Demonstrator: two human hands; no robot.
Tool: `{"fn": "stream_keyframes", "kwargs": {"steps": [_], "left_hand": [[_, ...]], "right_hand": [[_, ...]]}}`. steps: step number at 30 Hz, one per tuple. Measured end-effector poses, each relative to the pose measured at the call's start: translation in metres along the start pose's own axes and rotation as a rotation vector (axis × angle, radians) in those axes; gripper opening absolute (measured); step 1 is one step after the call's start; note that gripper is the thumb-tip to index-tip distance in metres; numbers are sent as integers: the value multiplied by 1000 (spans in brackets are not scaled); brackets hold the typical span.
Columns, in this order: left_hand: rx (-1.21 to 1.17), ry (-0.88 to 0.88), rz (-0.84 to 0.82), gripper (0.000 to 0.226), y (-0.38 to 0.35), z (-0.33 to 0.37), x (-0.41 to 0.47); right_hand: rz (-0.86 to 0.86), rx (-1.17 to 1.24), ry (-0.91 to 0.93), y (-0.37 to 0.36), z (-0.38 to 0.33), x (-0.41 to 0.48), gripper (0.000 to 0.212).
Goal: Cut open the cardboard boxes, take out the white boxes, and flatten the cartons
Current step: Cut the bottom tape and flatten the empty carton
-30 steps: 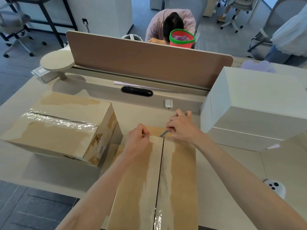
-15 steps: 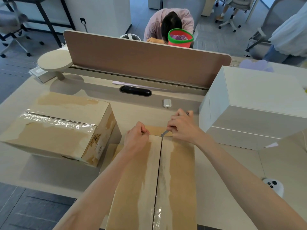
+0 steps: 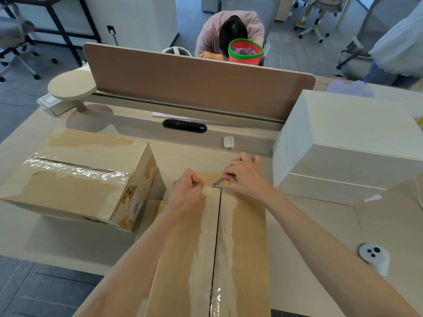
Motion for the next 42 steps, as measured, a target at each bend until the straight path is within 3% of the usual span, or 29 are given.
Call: {"fn": "stream_keyframes", "kwargs": {"steps": [17,23,28,32,42], "left_hand": [[3,-8,-12,11,0,5,-2],[186,-246,-30,13,-3,26,-4],[454,-451,-74,21,-21,24,1],[551,-511,-18,47,-31,18,4],[543,-564,84,37,-31,16,4]], "right_hand": [[-175,-108,67,1,4,1,21],[-30,40,-110,9,28,-1,20],[-69,-22,-154,-3,44,-6,19],[-109,53,-197,-8,51,-8,16],[-245,255,-331,-21,56,-5,16]]}}
Point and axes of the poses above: each hand's wrist, its own x-axis towards the middle knuckle, its own y-axis out of the back of the hand, z = x × y, the point moved 7 cm from there along x, towards the middle knuckle, and after that the axes turned 7 degrees about -y, right-handed, at the moved point
